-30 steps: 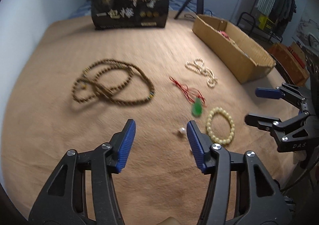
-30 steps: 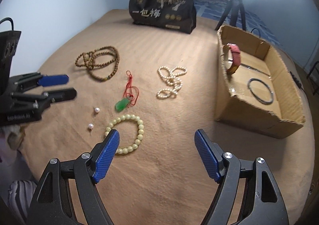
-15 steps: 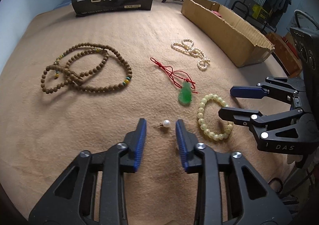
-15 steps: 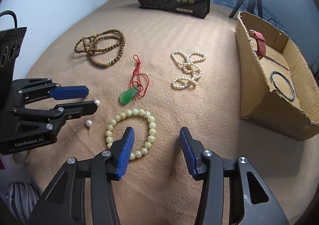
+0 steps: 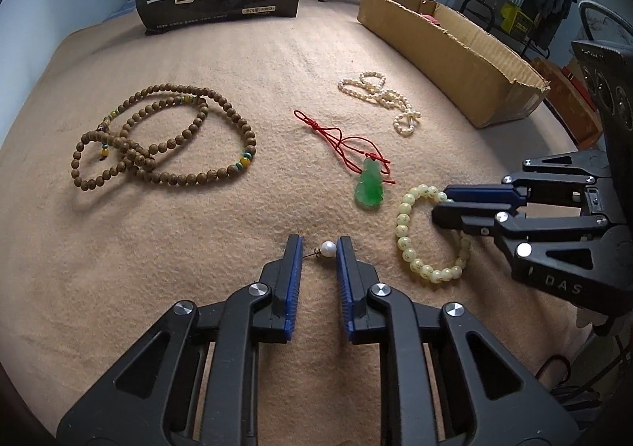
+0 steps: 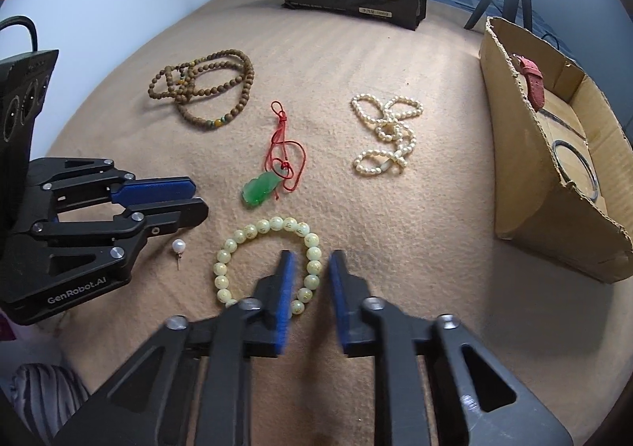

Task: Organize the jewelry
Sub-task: 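Grasp the pearl earring with the left tool while the right tool grips the cream bead bracelet, then lower the cream bead bracelet into the box with the right tool and release it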

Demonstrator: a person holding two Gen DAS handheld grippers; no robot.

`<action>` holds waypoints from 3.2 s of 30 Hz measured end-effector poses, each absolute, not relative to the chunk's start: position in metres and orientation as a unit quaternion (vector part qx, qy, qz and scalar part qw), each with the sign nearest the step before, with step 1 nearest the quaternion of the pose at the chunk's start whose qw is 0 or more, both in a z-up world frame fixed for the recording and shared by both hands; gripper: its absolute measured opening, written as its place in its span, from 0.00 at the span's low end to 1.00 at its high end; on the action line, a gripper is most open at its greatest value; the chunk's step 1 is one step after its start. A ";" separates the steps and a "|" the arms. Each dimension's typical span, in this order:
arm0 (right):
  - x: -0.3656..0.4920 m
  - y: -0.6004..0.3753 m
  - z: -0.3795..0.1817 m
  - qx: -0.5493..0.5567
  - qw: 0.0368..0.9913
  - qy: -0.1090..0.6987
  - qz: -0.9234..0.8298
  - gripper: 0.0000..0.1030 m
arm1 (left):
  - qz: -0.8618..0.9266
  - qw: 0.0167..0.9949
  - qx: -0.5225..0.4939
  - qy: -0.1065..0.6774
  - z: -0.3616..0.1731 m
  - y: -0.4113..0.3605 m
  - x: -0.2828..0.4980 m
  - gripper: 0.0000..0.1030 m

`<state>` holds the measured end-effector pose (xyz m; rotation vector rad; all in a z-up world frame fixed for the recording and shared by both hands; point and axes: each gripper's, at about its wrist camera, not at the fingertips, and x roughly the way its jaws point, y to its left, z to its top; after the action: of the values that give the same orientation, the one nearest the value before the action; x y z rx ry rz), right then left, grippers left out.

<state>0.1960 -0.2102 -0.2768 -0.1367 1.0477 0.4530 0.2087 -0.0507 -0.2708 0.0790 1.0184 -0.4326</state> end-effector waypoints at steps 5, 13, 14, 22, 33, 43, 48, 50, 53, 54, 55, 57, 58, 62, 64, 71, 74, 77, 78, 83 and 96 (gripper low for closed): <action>0.194 -0.209 -0.273 -0.064 0.841 0.491 0.217 0.06 | -0.203 0.853 0.035 0.480 -0.266 -0.049 0.206 0.15; 0.181 -0.209 -0.254 -0.066 0.853 0.468 0.220 0.06 | -0.202 0.860 0.029 0.468 -0.250 -0.042 0.195 0.15; 0.178 -0.209 -0.250 -0.069 0.855 0.465 0.219 0.06 | -0.203 0.861 0.029 0.466 -0.248 -0.042 0.193 0.15; 0.165 -0.221 -0.227 -0.068 0.871 0.440 0.207 0.06 | -0.210 0.868 0.030 0.449 -0.227 -0.047 0.181 0.15; 0.153 -0.266 -0.190 -0.059 0.899 0.398 0.171 0.06 | -0.235 0.875 0.031 0.423 -0.198 -0.071 0.179 0.15; 0.163 -0.314 -0.163 -0.046 0.920 0.367 0.132 0.06 | -0.258 0.880 0.028 0.398 -0.175 -0.104 0.196 0.15; 0.178 -0.337 -0.155 -0.043 0.927 0.356 0.107 0.06 | -0.266 0.883 0.023 0.386 -0.164 -0.121 0.209 0.15; 0.184 -0.346 -0.152 -0.043 0.929 0.353 0.099 0.06 | -0.270 0.884 0.023 0.382 -0.161 -0.130 0.215 0.15; 0.192 -0.356 -0.147 -0.042 0.932 0.348 0.089 0.06 | -0.276 0.884 0.023 0.377 -0.159 -0.144 0.225 0.15; 0.195 -0.359 -0.146 -0.040 0.933 0.346 0.086 0.06 | -0.277 0.884 0.023 0.376 -0.158 -0.149 0.228 0.15; 0.199 -0.363 -0.145 -0.038 0.935 0.344 0.083 0.06 | -0.279 0.884 0.023 0.374 -0.158 -0.154 0.231 0.15; 0.206 -0.368 -0.144 -0.036 0.936 0.342 0.079 0.06 | -0.282 0.884 0.022 0.373 -0.157 -0.162 0.236 0.15; 0.210 -0.370 -0.143 -0.035 0.936 0.341 0.077 0.06 | -0.283 0.884 0.022 0.372 -0.157 -0.167 0.239 0.15; 0.225 -0.376 -0.144 -0.036 0.937 0.340 0.071 0.06 | -0.291 0.883 0.026 0.369 -0.157 -0.185 0.251 0.15; 0.235 -0.379 -0.147 -0.039 0.936 0.343 0.067 0.06 | -0.294 0.882 0.030 0.368 -0.157 -0.193 0.255 0.15; 0.263 -0.386 -0.157 -0.034 0.935 0.350 0.055 0.06 | -0.300 0.879 0.034 0.368 -0.162 -0.218 0.274 0.15; 0.273 -0.389 -0.162 -0.027 0.934 0.353 0.052 0.06 | -0.300 0.878 0.033 0.372 -0.166 -0.224 0.279 0.15; 0.280 -0.392 -0.166 -0.017 0.932 0.357 0.054 0.06 | -0.298 0.876 0.029 0.378 -0.171 -0.227 0.284 0.15; 0.282 -0.393 -0.168 -0.013 0.931 0.360 0.055 0.06 | -0.298 0.875 0.028 0.380 -0.172 -0.228 0.285 0.15; 0.285 -0.394 -0.174 -0.009 0.930 0.365 0.054 0.06 | -0.300 0.873 0.030 0.385 -0.177 -0.233 0.288 0.15; 0.282 -0.397 -0.164 -0.012 0.939 0.344 0.023 0.65 | -0.286 0.880 0.049 0.377 -0.177 -0.239 0.285 0.61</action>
<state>0.2815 -0.3973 -0.1638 -0.0245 0.7018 0.0473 0.2853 -0.2385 -0.1766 0.1024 0.7858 -0.5957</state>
